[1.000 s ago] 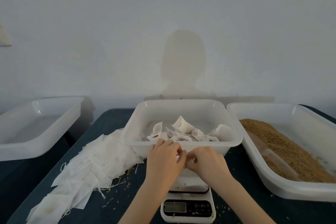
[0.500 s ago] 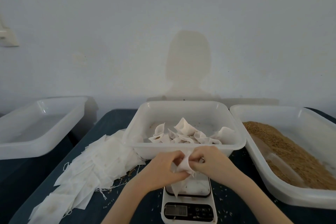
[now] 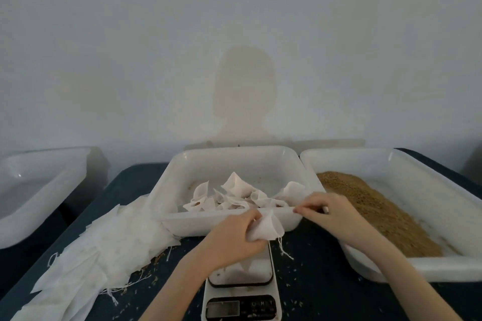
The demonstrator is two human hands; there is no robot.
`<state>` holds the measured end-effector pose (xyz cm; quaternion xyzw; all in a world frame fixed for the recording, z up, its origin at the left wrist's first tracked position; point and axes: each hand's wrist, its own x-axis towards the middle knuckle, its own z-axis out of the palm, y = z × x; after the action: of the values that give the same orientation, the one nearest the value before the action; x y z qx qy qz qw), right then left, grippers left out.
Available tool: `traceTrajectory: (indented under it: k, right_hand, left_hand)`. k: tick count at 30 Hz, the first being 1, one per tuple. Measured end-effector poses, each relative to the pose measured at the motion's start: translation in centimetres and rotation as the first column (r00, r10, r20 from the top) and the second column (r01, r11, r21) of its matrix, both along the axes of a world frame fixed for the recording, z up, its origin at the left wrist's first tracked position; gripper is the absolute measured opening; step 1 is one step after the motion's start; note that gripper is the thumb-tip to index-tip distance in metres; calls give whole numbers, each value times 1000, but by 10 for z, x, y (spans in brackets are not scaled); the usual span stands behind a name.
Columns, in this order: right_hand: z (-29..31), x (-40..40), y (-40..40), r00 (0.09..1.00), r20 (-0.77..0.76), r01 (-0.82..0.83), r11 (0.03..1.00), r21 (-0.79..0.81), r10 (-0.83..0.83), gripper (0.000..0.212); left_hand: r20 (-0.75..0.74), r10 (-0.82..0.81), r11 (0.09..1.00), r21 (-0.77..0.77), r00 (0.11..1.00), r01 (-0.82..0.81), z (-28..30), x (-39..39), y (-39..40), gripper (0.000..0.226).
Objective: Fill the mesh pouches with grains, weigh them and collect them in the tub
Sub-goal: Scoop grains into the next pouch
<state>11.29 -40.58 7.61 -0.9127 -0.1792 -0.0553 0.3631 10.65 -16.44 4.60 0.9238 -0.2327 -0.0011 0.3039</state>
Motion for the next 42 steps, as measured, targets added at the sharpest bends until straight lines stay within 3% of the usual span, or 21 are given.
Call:
traceTrajectory:
  k: [3,7,10,13,17,22,25,29,34,38,42]
  right_hand:
    - [-5,6,-41,979,25,204,974,-95,-202,17]
    - [-16,11,-87,902,39,422,855,-303,-431,19]
    - [-27,11,-110,864,7,442,751,-490,-504,45]
    - [-38,12,-118,871,-103,323,719,-615,-480,62]
    - [-39,15,-114,876,-141,303,752,-585,-462,59]
    - [-32,18,-118,839,-34,432,701,-567,-544,22]
    - [-22,19,-132,800,73,512,614,-601,-596,26]
    - [-11,30,-154,764,242,555,418,-719,-599,21]
    - [-8,43,-160,771,293,548,353,-758,-565,20]
    - [-5,46,-157,794,304,538,375,-755,-526,17]
    - [-2,45,-162,834,227,488,481,-728,-504,15]
  left_hand:
    - [16,-19,1000,22,1000,18,6,6,-21,27]
    - [34,-67,998,17,997,66,12,12,-51,22]
    - [57,-89,995,43,994,86,16,15,-69,28]
    - [61,-102,994,54,993,98,14,18,-79,29]
    - [47,-108,993,55,993,105,11,19,-84,27]
    - [38,-102,993,61,994,100,10,21,-84,26]
    - [36,-107,992,66,994,104,12,21,-82,29]
    - [41,-117,992,41,992,115,13,22,-80,27]
    - [24,-134,991,6,991,134,12,22,-81,28]
    - [29,-132,991,-13,991,133,10,23,-80,29]
    - [19,-142,990,-24,990,143,8,22,-79,24]
